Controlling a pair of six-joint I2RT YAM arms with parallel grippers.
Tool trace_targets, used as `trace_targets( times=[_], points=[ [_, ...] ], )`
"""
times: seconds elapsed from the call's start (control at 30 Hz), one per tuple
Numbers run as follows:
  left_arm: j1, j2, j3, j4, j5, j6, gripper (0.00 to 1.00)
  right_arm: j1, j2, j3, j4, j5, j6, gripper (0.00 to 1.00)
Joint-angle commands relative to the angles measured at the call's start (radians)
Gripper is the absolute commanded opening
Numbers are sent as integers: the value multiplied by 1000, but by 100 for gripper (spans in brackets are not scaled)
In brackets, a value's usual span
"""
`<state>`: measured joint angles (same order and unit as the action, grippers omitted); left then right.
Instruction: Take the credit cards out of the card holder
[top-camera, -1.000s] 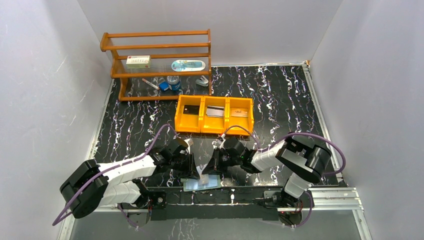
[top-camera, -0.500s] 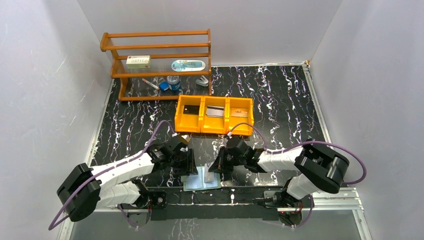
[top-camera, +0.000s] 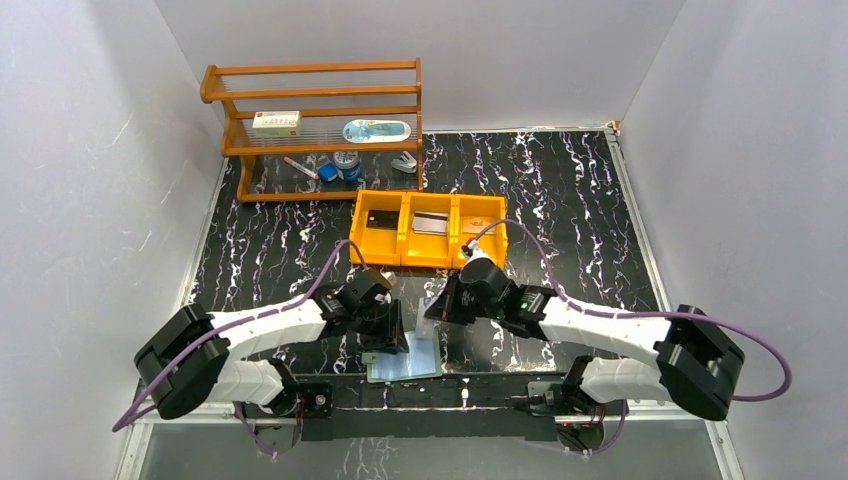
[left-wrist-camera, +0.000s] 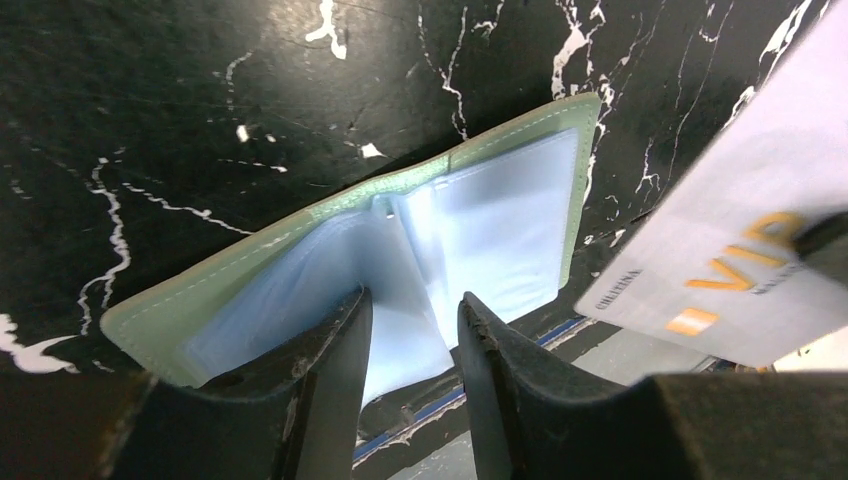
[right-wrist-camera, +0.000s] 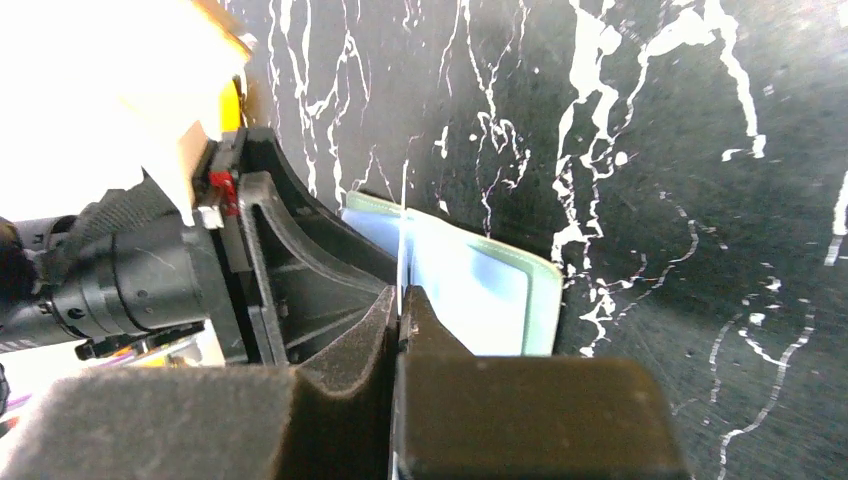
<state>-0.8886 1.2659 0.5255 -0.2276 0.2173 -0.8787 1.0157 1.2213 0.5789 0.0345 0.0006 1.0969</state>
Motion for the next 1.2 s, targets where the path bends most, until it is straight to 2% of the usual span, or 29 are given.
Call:
trace_targets(
  times=[0.0,0.23,0.4,0.6,0.67,0.73,0.8,0.83,0.87,0.9,1.0,1.03,1.17],
  points=[
    [-30,78,-63,-87,-86,21,38,-1,-73,66,-130,151,-60,6],
    [-30,13,-27,-54,-88,24,41,-11,-115,131,-209,257,-138,4],
    [-29,-25,-12,10,-24,39,44,-16,-123,160,-235,297,-178,3],
    [-4,-21,102,-113,-83,114,48,-24,-129,194,-270,353,-237,3],
    [14,-33,136,-155,-103,138,52,-28,-132,206,-275,372,-262,3],
    [48,-55,160,-197,-121,160,60,-36,-129,218,-274,383,-293,3],
    [129,-107,185,-263,-149,196,74,-50,-120,240,-261,380,-350,0],
    [182,-145,202,-322,-188,209,85,-64,-108,256,-235,351,-396,0],
    [258,-174,248,-438,-245,251,93,-100,-77,286,-207,311,-435,0],
    [299,-198,273,-483,-292,281,98,-130,-45,318,-196,273,-468,0],
    [391,-255,272,-467,-337,302,98,-197,119,462,-209,185,-637,0],
    [398,-299,236,-406,-446,318,98,-219,205,551,-217,174,-753,0],
    [402,-367,218,-362,-538,324,98,-253,357,687,-229,179,-943,0]
  ],
)
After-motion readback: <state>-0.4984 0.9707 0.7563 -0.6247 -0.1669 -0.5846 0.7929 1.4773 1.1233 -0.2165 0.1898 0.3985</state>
